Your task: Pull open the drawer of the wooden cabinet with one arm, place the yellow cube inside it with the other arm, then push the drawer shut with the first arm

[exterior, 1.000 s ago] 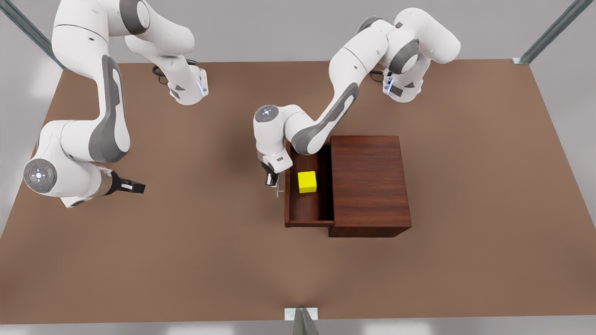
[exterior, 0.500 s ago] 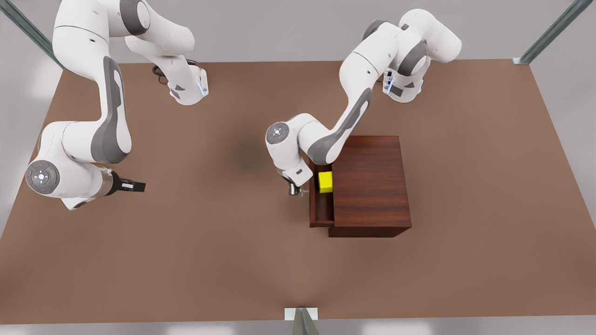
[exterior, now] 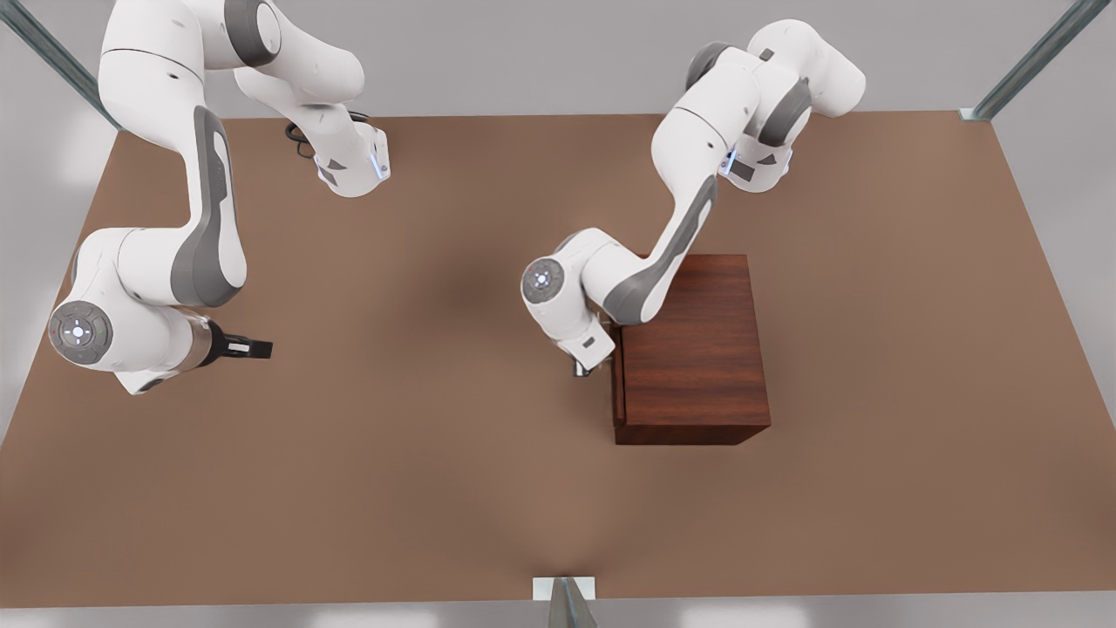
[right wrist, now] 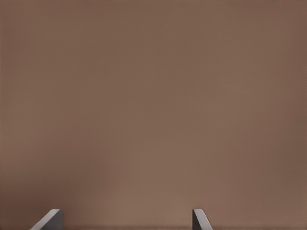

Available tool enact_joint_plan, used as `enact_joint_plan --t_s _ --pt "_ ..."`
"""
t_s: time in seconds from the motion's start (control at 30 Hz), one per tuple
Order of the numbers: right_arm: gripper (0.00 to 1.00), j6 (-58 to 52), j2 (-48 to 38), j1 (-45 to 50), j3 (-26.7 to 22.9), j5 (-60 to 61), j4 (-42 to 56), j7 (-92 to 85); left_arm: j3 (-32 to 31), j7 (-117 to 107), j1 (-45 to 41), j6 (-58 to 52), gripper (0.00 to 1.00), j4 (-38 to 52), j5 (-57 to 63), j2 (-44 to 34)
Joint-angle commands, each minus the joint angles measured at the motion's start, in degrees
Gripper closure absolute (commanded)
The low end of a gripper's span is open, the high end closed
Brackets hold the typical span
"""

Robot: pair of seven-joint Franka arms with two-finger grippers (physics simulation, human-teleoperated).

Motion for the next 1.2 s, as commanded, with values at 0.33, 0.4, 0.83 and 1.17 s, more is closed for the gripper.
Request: enact_joint_plan --t_s 0.33,0.4,0.83,1.17 --pt "0.0 0.0 -0.1 0.0 0.0 0.0 0.0 -1.2 -0.5 4.2 4.4 -1.2 0.0 2.4 -9.7 -7.1" --pt "0.0 0.0 -0.1 0.0 0.0 0.0 0.0 -1.2 -0.5 14.1 7.0 -7.1 0.0 1.9 -11.6 -11.7" --pt "0.0 0.0 -0.1 0.0 0.0 0.0 0.0 -1.2 1.5 126.3 33.6 -4.9 0.0 -31.5 -17.8 -42.3" --pt "0.0 0.0 -0.1 0.0 0.0 0.0 0.0 -1.2 1.4 128.2 33.1 3.1 0.0 -38.3 -16.0 -46.8"
